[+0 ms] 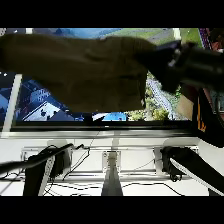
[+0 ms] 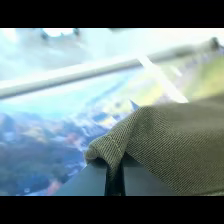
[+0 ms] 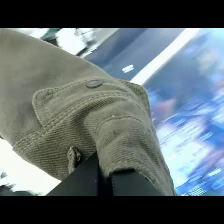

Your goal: Fold the clothes and pants, and hang the long-sleeved shirts on hangers.

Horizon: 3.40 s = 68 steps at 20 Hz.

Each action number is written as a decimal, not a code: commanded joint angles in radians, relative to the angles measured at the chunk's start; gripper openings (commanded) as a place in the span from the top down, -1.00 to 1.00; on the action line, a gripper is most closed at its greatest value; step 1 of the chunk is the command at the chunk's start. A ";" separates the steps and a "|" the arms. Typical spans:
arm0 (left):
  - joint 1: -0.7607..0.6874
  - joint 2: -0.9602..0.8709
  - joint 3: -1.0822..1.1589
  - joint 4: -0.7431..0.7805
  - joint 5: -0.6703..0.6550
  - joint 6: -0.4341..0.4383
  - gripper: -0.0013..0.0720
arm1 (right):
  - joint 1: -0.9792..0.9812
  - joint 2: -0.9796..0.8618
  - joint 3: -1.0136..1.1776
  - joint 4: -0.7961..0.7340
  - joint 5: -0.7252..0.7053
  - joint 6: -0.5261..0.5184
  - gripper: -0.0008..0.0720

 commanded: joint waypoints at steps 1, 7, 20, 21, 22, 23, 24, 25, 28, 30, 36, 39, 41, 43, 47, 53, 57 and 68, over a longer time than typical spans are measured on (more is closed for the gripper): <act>0.001 0.122 -0.063 0.120 -0.040 -0.126 0.82 | 0.000 0.041 -0.091 0.098 0.053 0.135 0.88; -0.010 -0.041 -0.631 -0.150 0.152 -0.032 0.82 | 0.000 -0.025 -0.500 -0.016 -0.214 0.179 0.88; -0.409 -0.547 -0.854 -0.052 0.308 -0.037 0.82 | -0.217 -0.275 -0.656 -0.166 0.255 0.143 0.88; -0.409 -0.547 -0.854 -0.036 0.285 -0.040 0.82 | -0.209 -0.275 -0.687 -0.102 0.246 0.136 0.88; -0.409 -0.547 -0.854 -0.023 0.263 -0.040 0.82 | -0.198 -0.277 -0.716 -0.063 0.239 0.114 0.88; -0.409 -0.547 -0.854 -0.007 0.259 -0.040 0.82 | -0.185 -0.277 -0.747 -0.053 0.234 0.095 0.88; -0.409 -0.548 -0.854 0.004 0.260 -0.040 0.82 | -0.172 -0.277 -0.775 -0.062 0.220 0.092 0.88; -0.409 -0.548 -0.854 0.020 0.270 -0.040 0.81 | -0.167 -0.277 -0.797 -0.078 0.196 0.092 0.76; -0.409 -0.548 -0.843 0.023 0.322 -0.040 -0.64 | -0.167 -0.275 -0.812 -0.185 0.091 0.092 -0.97; -0.409 -0.548 -0.807 0.023 0.339 -0.040 -0.95 | -0.169 -0.275 -0.802 -0.306 0.047 0.095 -0.93; -0.409 -0.548 -0.742 0.023 0.341 -0.040 -0.95 | -0.169 -0.275 -0.780 -0.425 -0.062 0.215 -0.91; -0.409 -0.548 -0.742 0.023 0.337 -0.040 -0.95 | -0.271 -0.274 -0.669 -0.559 -0.016 0.205 -0.90; -0.409 -0.548 -0.742 0.023 0.337 -0.040 -0.95 | -0.426 -0.274 -0.587 -0.576 0.048 0.125 -0.90; -0.409 -0.548 -0.742 0.023 0.337 -0.040 -0.95 | -0.608 -0.275 -0.588 -0.437 0.075 0.089 -0.90; -0.409 -0.548 -0.742 0.020 0.316 -0.040 -0.95 | -0.723 -0.276 -0.848 0.192 0.102 -0.266 -0.46; -0.411 -0.548 -0.742 0.019 0.311 -0.040 -0.95 | -0.497 -0.278 -1.117 0.443 -0.163 -0.316 -0.75; -0.411 -0.549 -0.743 0.013 0.316 -0.040 -0.95 | -0.430 -0.372 -1.077 0.444 -0.255 -0.241 -0.75; -0.387 -0.509 -0.639 0.013 0.333 -0.021 -0.56 | -0.356 -0.392 -0.601 0.205 -0.217 -0.261 0.88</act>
